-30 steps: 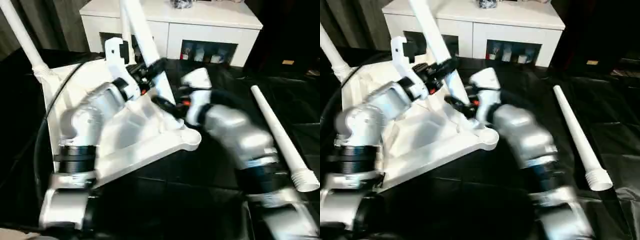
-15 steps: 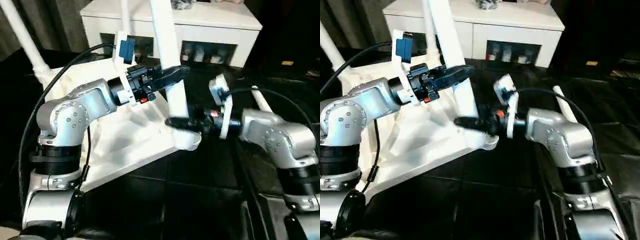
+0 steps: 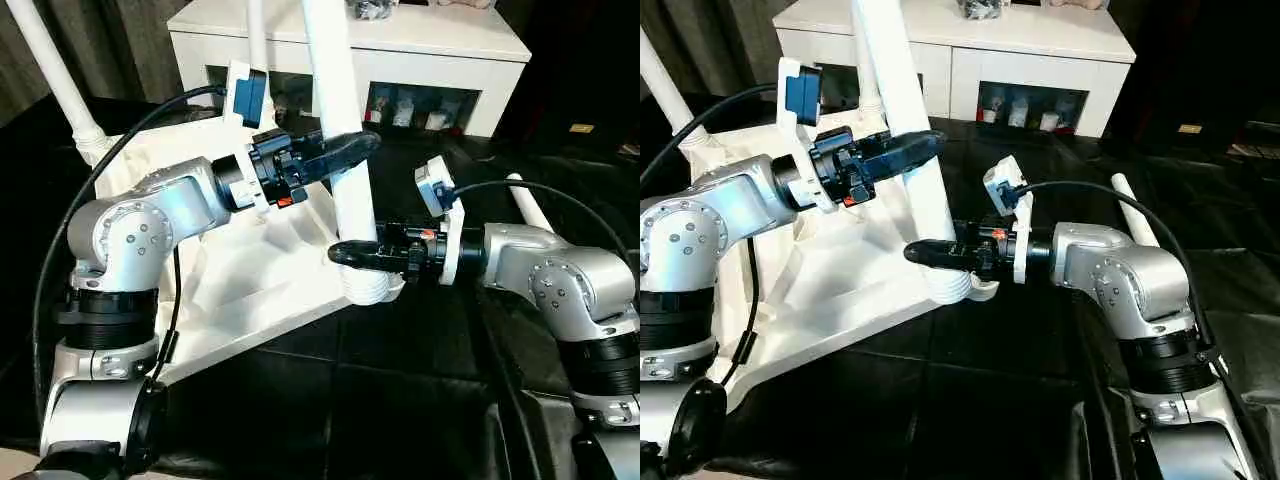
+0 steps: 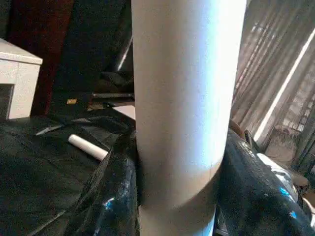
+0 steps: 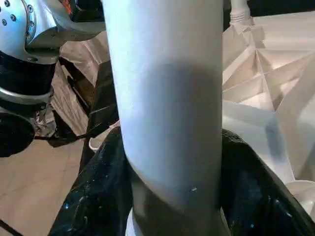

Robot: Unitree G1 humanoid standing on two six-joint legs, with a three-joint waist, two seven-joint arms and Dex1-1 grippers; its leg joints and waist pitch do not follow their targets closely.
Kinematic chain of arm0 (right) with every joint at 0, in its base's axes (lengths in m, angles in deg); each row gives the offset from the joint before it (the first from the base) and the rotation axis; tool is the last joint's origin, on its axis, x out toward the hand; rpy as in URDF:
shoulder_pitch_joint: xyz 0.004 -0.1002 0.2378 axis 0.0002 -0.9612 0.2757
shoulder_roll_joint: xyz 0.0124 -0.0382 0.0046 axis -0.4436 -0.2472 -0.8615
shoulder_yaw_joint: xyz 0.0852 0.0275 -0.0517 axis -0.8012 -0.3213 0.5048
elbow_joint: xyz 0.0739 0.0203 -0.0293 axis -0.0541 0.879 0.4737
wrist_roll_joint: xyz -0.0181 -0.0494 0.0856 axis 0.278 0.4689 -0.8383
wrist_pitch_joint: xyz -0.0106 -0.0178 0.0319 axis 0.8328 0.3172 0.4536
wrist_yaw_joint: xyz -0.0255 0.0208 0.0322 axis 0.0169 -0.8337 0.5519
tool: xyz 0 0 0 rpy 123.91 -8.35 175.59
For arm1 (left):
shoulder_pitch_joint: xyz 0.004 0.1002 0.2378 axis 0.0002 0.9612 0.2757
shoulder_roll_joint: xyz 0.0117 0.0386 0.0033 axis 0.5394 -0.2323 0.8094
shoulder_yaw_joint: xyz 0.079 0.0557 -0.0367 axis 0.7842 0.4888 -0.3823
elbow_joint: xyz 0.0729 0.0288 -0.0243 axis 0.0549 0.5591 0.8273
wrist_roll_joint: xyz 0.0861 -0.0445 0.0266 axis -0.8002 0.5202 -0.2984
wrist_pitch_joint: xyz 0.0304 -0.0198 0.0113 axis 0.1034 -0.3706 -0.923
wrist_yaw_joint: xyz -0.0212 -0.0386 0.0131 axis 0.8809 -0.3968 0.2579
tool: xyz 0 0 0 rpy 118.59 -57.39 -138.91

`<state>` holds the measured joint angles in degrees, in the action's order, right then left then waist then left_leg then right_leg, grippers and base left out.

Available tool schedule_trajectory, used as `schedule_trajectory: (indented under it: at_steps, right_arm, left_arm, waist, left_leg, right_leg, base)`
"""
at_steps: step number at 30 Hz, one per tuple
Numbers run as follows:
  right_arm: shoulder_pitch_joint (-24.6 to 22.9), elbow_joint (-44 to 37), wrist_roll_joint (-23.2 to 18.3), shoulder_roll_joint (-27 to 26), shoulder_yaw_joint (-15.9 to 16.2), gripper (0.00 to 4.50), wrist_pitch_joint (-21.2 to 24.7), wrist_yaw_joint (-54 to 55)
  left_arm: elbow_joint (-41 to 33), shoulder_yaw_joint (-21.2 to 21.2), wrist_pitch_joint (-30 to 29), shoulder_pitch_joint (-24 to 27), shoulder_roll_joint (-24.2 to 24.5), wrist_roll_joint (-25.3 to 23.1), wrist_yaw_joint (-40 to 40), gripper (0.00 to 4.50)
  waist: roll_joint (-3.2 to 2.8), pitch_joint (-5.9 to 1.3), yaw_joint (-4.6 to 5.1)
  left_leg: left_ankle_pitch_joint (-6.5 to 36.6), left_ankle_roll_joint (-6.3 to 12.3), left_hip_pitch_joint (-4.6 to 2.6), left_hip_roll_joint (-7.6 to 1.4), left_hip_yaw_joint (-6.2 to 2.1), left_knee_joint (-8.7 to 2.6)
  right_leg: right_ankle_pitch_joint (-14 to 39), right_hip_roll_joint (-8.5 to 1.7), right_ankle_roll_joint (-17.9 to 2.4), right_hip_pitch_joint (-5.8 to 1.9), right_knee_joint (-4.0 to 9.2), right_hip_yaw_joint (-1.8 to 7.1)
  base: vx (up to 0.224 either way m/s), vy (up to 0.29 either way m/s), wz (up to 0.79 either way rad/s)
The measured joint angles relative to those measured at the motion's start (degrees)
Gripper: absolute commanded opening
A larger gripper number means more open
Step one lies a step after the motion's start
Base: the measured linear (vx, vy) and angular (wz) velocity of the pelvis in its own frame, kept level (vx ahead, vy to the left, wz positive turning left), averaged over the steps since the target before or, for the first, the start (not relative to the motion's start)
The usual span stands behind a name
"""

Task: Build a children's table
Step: Pick table leg

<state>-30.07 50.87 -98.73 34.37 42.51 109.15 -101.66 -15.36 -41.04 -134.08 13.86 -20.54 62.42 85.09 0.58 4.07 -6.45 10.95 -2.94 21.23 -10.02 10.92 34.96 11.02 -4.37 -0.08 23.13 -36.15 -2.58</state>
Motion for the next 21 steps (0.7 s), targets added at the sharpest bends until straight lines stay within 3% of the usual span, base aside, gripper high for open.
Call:
schedule_trajectory:
  at_steps: [3,5,7,9,12,17,21]
  right_arm:
    - [-0.3,-0.2,0.3,-0.5,0.3,1.99,-0.5,1.0]
    - [-0.3,-0.1,2.0,-2.2,0.6,1.97,-2.4,3.2]
    - [-0.3,0.5,4.6,-3.9,1.3,1.94,-4.5,6.9]
    - [-0.2,1.8,9.8,-5.7,3.1,1.93,-8.9,11.9]
    - [-0.2,2.8,13.5,-7.6,4.4,1.92,-11.7,16.3]
    - [-0.2,3.9,17.8,-11.8,6.3,1.92,-14.1,23.1]
    - [0.3,5.5,20.4,-13.3,6.3,1.91,-15.7,26.9]
  left_arm:
    - [0.0,0.0,0.4,0.4,-0.1,-0.2,-0.7,1.82]
    - [0.1,-0.6,0.9,0.4,-0.7,-1.0,-2.9,2.52]
    - [0.6,-0.7,1.3,0.2,-1.6,-2.1,-5.7,2.52]
    - [1.2,-0.7,2.8,0.3,-2.4,-4.3,-8.4,2.58]
    - [1.2,-0.5,5.7,0.8,-4.8,-7.3,-12.6,2.93]
    - [1.3,0.5,11.0,2.8,-10.2,-11.8,-20.0,2.92]
    - [2.9,1.1,12.6,2.8,-11.4,-14.6,-24.4,2.92]
  waist:
    - [0.0,0.0,-0.01]
    - [0.03,-0.01,0.01]
    - [0.04,-0.02,0.03]
    - [0.04,-0.02,0.07]
    - [0.04,-0.02,0.02]
    - [-0.02,-0.02,0.21]
    - [-0.02,-0.02,0.37]
  left_leg:
    - [0.0,0.0,0.01,0.0,0.0,0.0]
    - [0.0,-0.02,0.0,0.0,0.0,0.0]
    - [0.0,-0.04,-0.03,0.0,0.0,0.0]
    - [-0.1,-0.1,-0.01,0.0,-0.01,0.0]
    - [-0.1,-0.1,0.04,0.0,-0.03,-0.01]
    - [0.0,-0.1,0.1,0.01,-0.04,-0.01]
    - [0.0,-0.1,0.08,0.01,-0.07,-0.01]
  right_leg:
    - [0.0,0.0,0.0,0.0,0.0,0.0]
    - [0.0,0.0,0.0,0.0,0.0,0.0]
    - [0.0,0.0,0.0,-0.01,-0.01,0.01]
    - [0.0,0.0,0.0,0.0,-0.01,0.0]
    - [0.0,0.0,0.0,0.01,0.02,-0.01]
    - [0.0,0.0,0.0,0.03,0.08,-0.02]
    - [0.0,0.0,0.1,0.03,0.06,-0.03]
  base:
    - [0.0,0.0,0.0]
    - [0.0,0.0,0.0]
    - [0.0,0.0,0.0]
    - [0.0,0.0,0.0]
    - [0.0,0.0,0.0]
    - [0.0,0.0,0.0]
    - [0.0,0.0,0.0]
